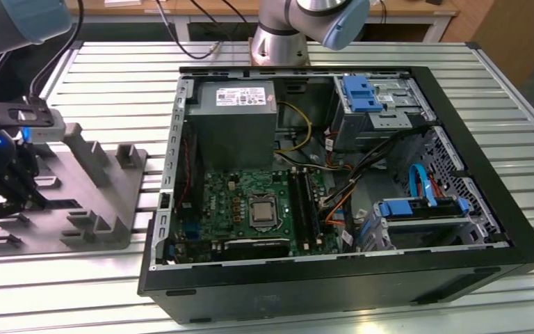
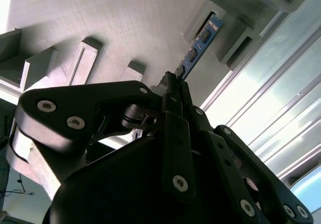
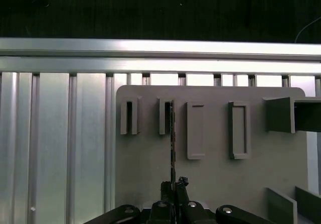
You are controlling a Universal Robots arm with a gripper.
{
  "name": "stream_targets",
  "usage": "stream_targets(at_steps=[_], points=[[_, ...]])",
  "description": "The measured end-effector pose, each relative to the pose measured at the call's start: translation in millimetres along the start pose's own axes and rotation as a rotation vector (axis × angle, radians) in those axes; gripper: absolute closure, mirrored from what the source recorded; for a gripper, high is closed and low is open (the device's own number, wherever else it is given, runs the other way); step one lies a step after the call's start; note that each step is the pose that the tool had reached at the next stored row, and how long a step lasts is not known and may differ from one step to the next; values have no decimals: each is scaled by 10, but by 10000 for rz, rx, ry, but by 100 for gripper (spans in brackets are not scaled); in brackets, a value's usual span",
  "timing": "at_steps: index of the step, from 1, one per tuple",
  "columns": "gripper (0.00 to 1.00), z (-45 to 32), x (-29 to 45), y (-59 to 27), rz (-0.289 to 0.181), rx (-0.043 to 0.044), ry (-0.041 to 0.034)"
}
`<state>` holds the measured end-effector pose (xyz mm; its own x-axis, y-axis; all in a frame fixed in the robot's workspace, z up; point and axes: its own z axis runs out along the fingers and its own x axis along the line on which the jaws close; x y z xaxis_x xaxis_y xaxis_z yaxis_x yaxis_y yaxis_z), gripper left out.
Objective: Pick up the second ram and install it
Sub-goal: 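Pick up the second ram and move it above second insertion slot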
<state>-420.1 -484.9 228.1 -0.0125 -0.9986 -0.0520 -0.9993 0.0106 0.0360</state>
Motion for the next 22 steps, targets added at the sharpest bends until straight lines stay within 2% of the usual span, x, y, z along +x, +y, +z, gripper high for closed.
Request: stream_targets(at_steps=[22], points=[[86, -81, -4, 3, -1, 1, -7]])
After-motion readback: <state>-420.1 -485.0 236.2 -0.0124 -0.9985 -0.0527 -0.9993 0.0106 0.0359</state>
